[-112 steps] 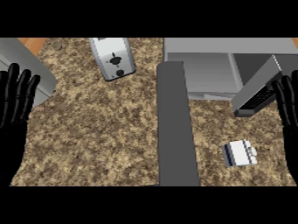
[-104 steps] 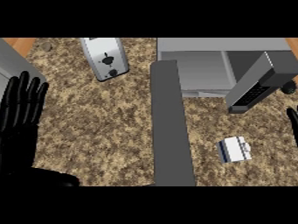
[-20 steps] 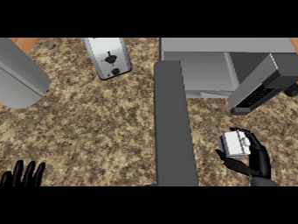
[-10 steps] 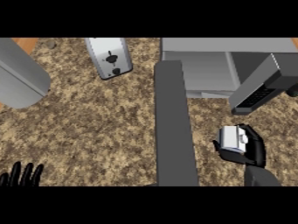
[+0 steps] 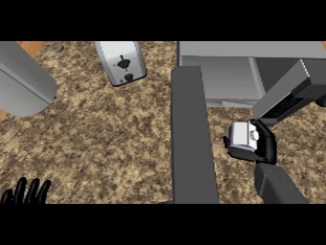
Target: Pick up the milk, place it into the microwave and close the microwave
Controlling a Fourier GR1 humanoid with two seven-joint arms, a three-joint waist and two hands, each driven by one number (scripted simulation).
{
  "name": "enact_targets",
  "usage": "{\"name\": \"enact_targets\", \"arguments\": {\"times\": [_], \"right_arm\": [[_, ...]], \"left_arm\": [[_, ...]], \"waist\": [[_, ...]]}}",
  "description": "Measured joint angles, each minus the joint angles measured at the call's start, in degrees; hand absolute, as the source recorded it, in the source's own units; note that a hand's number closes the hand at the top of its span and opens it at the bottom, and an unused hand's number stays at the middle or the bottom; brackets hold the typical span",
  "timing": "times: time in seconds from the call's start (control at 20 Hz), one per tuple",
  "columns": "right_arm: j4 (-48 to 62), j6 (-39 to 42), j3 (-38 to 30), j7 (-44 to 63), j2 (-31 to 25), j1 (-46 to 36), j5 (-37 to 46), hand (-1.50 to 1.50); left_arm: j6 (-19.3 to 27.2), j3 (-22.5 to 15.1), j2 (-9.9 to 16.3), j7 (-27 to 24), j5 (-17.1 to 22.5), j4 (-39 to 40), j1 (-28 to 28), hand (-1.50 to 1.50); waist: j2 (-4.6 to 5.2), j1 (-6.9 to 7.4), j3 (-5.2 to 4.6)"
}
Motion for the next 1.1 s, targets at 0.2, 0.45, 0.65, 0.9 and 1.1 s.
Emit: {"name": "enact_targets", "arguments": {"times": [0.2, 0.45, 0.65, 0.9, 1.1], "right_arm": [[-2.2, -0.2, 0.5, 0.4, 0.1, 0.2, -0.1, 1.50], [-10.1, -0.7, 3.0, 1.9, 1.8, 4.7, 0.0, 1.50], [-20.1, 0.2, 5.5, 4.6, 2.0, 10.4, -0.3, 1.50], [-36.9, 0.4, 10.6, 12.5, 2.7, 20.6, 0.8, 1.50], [-48.5, 3.1, 14.5, 17.0, 3.7, 27.7, 0.2, 1.50]], "left_arm": [[-0.4, 0.9, 0.0, -0.9, 0.4, 1.2, -0.3, -1.50], [-0.4, -0.3, -0.6, -2.1, -0.5, 0.0, 2.4, -1.50], [-0.6, -1.4, -0.6, -1.4, -1.2, 0.5, 1.9, -1.50], [-1.1, -1.5, -0.3, -1.3, -0.6, 0.2, 2.3, -1.50], [-0.8, -2.5, -0.8, -2.9, -1.9, -0.4, 4.2, -1.50]], "waist": [[-0.21, -0.57, -0.07], [-0.53, -1.31, -0.14], [-0.64, -1.76, -0.16], [-0.76, -2.13, -0.22], [-0.70, -1.89, -0.20]]}}
